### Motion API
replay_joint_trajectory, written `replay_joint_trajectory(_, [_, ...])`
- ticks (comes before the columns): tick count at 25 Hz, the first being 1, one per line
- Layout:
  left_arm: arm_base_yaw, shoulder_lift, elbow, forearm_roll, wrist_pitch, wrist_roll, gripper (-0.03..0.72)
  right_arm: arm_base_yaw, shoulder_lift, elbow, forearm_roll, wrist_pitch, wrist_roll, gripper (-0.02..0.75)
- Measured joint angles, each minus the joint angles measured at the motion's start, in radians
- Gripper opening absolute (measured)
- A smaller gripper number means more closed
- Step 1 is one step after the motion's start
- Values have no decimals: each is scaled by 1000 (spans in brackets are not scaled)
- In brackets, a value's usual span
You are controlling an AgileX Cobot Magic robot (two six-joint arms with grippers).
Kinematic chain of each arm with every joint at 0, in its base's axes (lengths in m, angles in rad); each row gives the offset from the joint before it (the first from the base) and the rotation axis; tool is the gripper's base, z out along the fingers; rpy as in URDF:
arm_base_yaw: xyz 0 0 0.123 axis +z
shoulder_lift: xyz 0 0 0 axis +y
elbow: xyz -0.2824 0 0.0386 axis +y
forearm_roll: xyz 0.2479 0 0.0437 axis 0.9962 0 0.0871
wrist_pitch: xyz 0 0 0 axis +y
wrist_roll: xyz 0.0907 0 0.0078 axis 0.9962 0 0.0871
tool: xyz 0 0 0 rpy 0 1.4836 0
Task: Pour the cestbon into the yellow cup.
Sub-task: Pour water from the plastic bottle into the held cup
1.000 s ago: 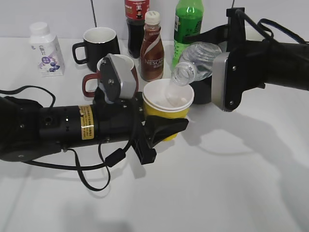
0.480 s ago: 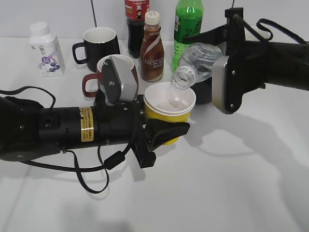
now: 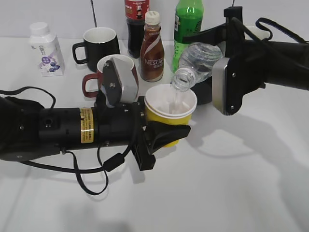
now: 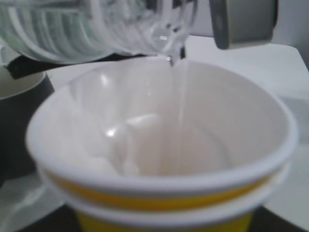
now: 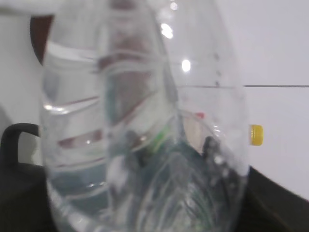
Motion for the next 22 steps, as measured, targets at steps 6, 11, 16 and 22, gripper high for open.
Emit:
replay_joint_trajectory(6, [-1,0,0,21,0,-8,324,0,0,0,0,-7,-16,473])
replay_joint_trajectory(11, [-1,0,0,29,-3,-10,324,0,0,0,0,-11,-41,473])
replay_joint_trajectory(16, [-8,0,0,36,-4,-13,324,0,0,0,0,-11,-55,473])
replay_joint_trajectory(22, [-32,0,0,37,-4,-13,324,0,0,0,0,-13,-75,473])
